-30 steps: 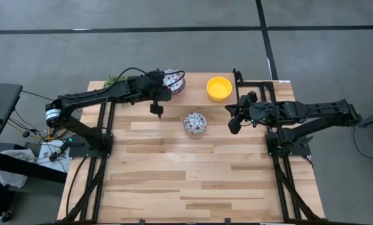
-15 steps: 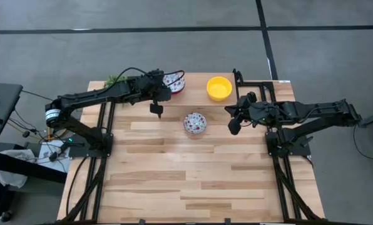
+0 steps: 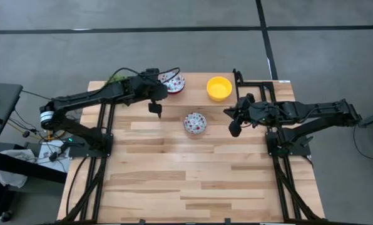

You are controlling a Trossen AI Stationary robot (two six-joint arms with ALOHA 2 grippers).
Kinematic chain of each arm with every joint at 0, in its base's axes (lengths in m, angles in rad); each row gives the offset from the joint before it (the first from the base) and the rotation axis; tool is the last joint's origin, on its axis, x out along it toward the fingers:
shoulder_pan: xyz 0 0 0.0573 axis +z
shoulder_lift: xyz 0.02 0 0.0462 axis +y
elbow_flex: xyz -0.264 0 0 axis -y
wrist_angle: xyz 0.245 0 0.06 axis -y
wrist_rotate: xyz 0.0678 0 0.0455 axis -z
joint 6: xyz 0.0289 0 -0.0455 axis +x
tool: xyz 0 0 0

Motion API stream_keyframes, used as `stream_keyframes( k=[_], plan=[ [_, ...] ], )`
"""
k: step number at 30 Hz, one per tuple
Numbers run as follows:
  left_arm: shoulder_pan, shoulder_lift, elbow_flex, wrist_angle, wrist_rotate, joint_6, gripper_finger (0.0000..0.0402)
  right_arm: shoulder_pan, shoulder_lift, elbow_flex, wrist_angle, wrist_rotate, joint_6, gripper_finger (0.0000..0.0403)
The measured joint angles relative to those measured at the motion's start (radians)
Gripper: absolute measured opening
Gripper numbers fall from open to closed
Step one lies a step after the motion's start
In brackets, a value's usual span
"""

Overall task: Pick & Place Mini bowls
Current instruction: Stack the printed bowl on the printed bowl on the shelf

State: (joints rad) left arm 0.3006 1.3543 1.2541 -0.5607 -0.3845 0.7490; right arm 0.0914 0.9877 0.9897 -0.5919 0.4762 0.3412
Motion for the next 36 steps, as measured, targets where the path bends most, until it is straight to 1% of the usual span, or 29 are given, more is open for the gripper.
stream_keyframes(
  k=[2, 4, 6, 10, 14, 19, 24, 27, 31, 36],
  plan=[
    [-0.017, -0.04, 0.0, 0.001, 0.03, -0.039, 0.0071, 0.0, 0.01, 0.0, -0.009, -0.069, -0.006, 0.0011],
    [-0.038, -0.085, 0.002, 0.001, 0.075, -0.08, 0.007, 0.0, 0.03, 0.0, -0.024, -0.127, -0.071, 0.0011],
    [-0.057, -0.13, 0.0, 0.0, 0.118, -0.131, 0.0068, 0.0, 0.061, 0.0, -0.031, -0.155, -0.138, 0.0011],
    [-0.095, -0.234, -0.041, -0.007, 0.209, -0.238, 0.0067, -0.011, 0.151, 0.0, 0.007, -0.141, -0.172, 0.0011],
    [-0.14, -0.329, -0.108, -0.012, 0.299, -0.346, 0.0067, -0.033, 0.24, 0.0, 0.051, -0.137, -0.252, 0.0011],
    [-0.201, -0.404, -0.213, -0.015, 0.312, -0.452, 0.0067, -0.06, 0.344, 0.0, 0.126, -0.136, -0.355, 0.0011],
    [-0.239, -0.427, -0.305, -0.015, 0.337, -0.541, 0.0067, -0.067, 0.427, 0.0, 0.154, -0.133, -0.396, 0.0011],
    [-0.25, -0.426, -0.345, -0.001, 0.348, -0.554, 0.0067, -0.066, 0.479, 0.001, 0.185, -0.139, -0.428, 0.0011],
    [-0.25, -0.409, -0.38, 0.002, 0.35, -0.552, 0.0067, -0.066, 0.551, 0.0, 0.199, -0.214, -0.53, 0.0011],
    [-0.25, -0.39, -0.405, 0.006, 0.359, -0.546, 0.0067, -0.067, 0.618, 0.0, 0.263, -0.254, -0.583, 0.0025]
  ],
)
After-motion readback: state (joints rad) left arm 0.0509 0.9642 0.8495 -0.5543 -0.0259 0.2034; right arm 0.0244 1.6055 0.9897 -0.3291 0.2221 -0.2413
